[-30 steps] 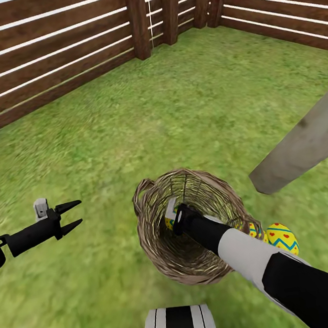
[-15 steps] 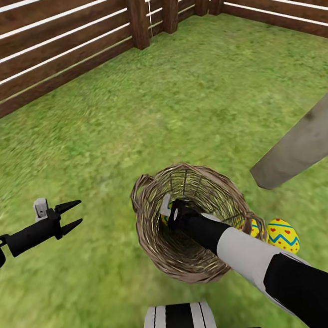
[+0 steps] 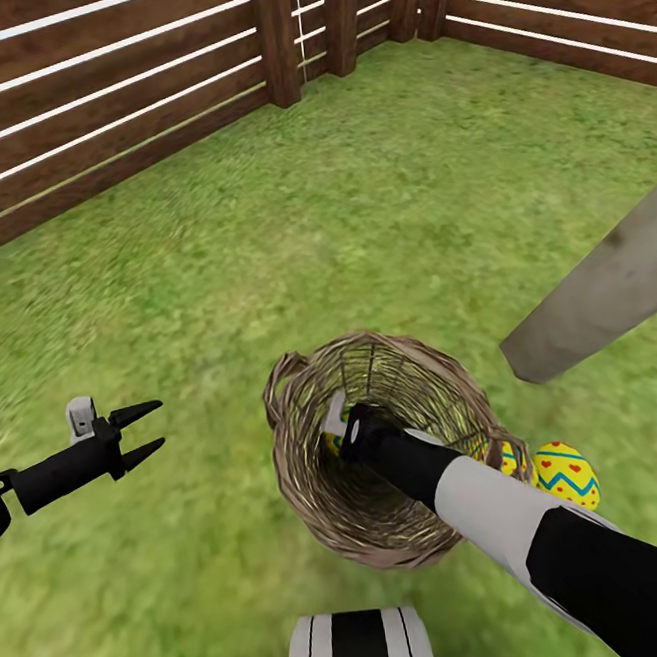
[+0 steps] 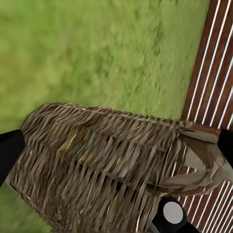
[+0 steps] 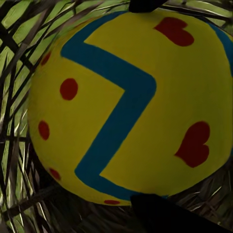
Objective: Take the three Easter eggs out of the wicker basket on the lawn in the garden, then place them on the lawn next to a single tree (choose any tree) so that all three eggs are next to the same tree and none are left in the basket.
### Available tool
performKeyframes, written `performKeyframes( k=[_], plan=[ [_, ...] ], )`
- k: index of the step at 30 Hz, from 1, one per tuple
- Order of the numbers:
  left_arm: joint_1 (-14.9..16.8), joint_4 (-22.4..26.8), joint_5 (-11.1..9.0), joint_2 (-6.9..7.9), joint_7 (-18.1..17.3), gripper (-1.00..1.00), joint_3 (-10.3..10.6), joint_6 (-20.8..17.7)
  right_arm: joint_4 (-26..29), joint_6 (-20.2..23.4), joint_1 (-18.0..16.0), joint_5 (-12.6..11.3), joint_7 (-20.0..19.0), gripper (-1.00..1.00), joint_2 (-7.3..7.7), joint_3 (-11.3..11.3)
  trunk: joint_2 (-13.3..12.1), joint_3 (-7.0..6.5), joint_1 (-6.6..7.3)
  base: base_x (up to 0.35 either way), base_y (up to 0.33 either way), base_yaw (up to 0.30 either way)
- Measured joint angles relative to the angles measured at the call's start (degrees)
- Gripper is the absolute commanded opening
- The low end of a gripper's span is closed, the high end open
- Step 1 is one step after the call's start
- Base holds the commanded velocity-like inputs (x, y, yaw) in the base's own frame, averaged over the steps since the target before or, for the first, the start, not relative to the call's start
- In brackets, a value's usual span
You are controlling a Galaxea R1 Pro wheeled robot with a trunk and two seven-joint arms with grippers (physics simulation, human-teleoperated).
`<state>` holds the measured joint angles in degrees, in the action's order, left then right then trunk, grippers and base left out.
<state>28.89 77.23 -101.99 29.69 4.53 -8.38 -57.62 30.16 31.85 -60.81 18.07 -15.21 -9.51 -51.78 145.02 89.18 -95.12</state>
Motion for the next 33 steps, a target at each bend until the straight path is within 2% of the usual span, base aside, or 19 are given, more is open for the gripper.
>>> performKeyframes(
  k=[5, 15, 23, 28, 33],
  plan=[
    [0.0, 0.0, -0.1, 0.02, 0.0, 1.00, 0.0, 0.0, -1.5, 0.0, 0.0, 0.3, 0.1, -1.00, -0.01, 0.0, 0.0, -0.45, 0.05, 0.000, 0.000, 0.000],
    [0.0, 0.0, 0.0, 0.02, 0.0, 1.00, 0.0, 0.0, -2.6, 0.1, 0.0, -0.3, 0.0, -1.00, 0.00, 0.0, -0.2, -2.65, 0.30, 0.000, 0.000, 0.000],
    [0.0, 0.0, -0.1, 0.27, 0.2, 1.00, 0.0, 0.0, -2.6, 0.2, 0.0, -0.3, 0.0, -1.00, 0.07, -0.1, -0.3, -4.42, 0.50, -0.195, 0.000, 0.000],
    [-0.4, -0.8, -0.1, 1.55, 0.2, 1.00, -1.6, 0.5, -2.5, 1.1, -1.6, 0.0, -0.2, -1.00, 0.06, -0.2, -0.3, -4.42, 0.51, 0.000, 0.000, 0.000],
    [-0.4, -1.5, 0.2, 1.80, 0.1, 1.00, -3.2, 0.4, -2.6, 1.7, -1.9, -0.2, -0.4, -1.00, 0.40, -0.2, -0.3, -4.42, 0.51, 0.000, 0.000, 0.000]
  ],
)
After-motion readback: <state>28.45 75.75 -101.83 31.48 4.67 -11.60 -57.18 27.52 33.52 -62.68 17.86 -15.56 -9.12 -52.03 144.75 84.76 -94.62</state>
